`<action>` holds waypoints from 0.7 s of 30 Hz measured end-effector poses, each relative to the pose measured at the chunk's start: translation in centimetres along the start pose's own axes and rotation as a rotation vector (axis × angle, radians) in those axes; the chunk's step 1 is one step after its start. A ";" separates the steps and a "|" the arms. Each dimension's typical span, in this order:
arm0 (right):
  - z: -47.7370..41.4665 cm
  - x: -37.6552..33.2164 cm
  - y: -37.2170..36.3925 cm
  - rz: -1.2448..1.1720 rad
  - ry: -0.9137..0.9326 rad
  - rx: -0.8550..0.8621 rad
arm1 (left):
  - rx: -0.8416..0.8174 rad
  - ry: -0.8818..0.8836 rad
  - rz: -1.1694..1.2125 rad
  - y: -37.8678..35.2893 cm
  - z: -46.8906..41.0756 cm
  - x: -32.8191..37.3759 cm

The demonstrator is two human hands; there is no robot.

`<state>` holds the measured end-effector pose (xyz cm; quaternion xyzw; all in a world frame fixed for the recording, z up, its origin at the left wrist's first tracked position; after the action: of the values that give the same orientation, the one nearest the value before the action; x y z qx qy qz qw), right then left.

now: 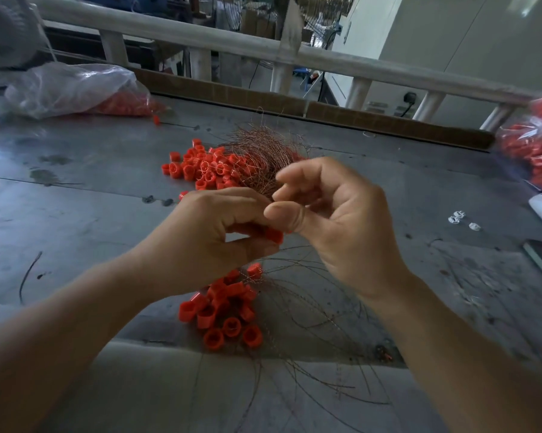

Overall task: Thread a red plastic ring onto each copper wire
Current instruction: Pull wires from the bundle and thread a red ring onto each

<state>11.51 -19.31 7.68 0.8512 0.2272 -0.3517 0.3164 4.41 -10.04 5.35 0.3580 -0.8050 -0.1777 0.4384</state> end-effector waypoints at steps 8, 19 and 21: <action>-0.2 1.4 -0.5 -0.039 -0.071 -0.124 | -0.011 0.026 0.040 0.1 0.1 -0.1; -0.8 0.6 2.2 -0.201 0.056 0.096 | 0.101 0.236 0.275 0.7 0.1 -1.7; -0.9 0.2 3.7 -0.130 0.115 0.219 | 0.145 0.291 0.344 1.0 0.0 -2.0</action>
<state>14.33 -21.26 9.40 0.8828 0.2598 -0.3450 0.1847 4.72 -7.89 4.73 0.2679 -0.7931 0.0114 0.5469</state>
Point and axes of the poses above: each hand's wrist, its own z-axis away from the middle knuckle, its own y-axis out of the back of the hand, x = y × z, the point moved 6 cm from there along -z, towards the middle knuckle
